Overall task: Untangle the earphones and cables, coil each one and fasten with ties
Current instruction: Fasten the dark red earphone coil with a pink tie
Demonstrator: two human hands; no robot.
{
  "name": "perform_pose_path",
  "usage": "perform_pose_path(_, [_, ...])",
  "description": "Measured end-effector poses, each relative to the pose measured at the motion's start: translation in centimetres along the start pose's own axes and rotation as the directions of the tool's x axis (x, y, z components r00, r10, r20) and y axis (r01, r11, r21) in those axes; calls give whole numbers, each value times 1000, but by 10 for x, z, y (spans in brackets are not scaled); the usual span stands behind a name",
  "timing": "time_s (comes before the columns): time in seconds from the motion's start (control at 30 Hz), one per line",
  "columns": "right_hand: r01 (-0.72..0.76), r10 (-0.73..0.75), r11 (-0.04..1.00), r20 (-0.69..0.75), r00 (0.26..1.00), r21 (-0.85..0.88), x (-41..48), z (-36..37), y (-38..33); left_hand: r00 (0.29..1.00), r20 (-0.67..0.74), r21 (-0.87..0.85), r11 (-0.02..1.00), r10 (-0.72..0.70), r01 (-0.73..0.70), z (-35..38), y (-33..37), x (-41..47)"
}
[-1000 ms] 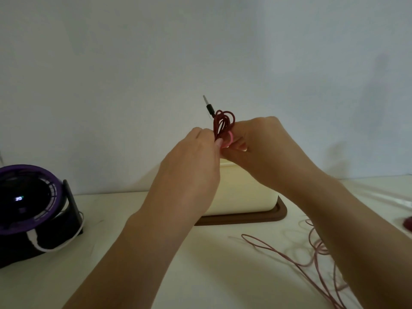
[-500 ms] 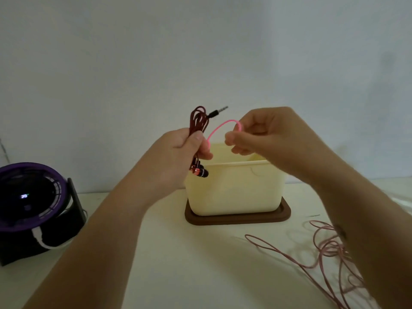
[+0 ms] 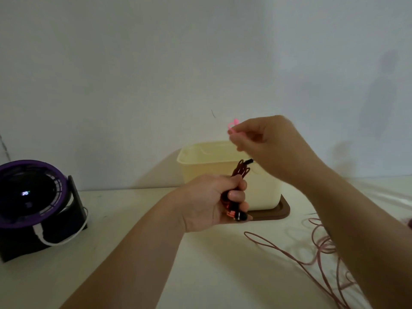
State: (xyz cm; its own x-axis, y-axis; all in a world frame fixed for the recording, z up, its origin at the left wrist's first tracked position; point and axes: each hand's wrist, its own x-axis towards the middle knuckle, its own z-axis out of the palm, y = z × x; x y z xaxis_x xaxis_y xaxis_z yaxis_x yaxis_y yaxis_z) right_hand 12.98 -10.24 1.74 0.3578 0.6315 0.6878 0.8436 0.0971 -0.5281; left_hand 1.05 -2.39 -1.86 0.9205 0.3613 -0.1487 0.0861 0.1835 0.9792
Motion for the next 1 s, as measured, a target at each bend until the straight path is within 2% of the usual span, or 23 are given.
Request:
perform_pose_path(0.07, [94, -72, 986, 156, 985, -140, -4, 6, -7, 1000, 7, -52, 998, -30, 30, 2, 0, 1])
perform_pose_path(0.13, [110, -64, 978, 246, 967, -178, -6, 10, -10, 1000, -4, -86, 996, -29, 29, -1, 2, 1])
perform_pose_path(0.3, [53, -30, 994, 229, 973, -93, -6, 9, -9, 1000, -11, -135, 991, -23, 21, -8, 10, -3])
perform_pose_path(0.47, [28, -21, 999, 297, 955, -19, -5, 6, -7, 1000, -16, -66, 998, 21, -22, -12, 13, -5])
perform_pose_path(0.6, [34, -38, 999, 269, 962, 20, -5, 5, -7, 998, -34, -4, 999, 50, -51, -14, 16, -6])
perform_pose_path(0.73, [-9, -22, 995, 301, 953, 100, -3, -1, -6, 993, -61, 117, 989, 103, -95, -13, 18, -8])
perform_pose_path(0.83, [-93, -24, 963, 425, 905, 252, 0, -15, -4, 990, -42, 193, 973, 135, -124, -15, 23, -13])
perform_pose_path(0.93, [-221, 31, 888, 429, 903, 403, 4, -27, 11, 989, 43, 231, 961, 143, -149, -18, 28, -21])
perform_pose_path(1.0, [-229, 21, 875, 439, 898, 426, 5, -26, 19, 981, 146, 230, 960, 125, -157, -19, 30, -26])
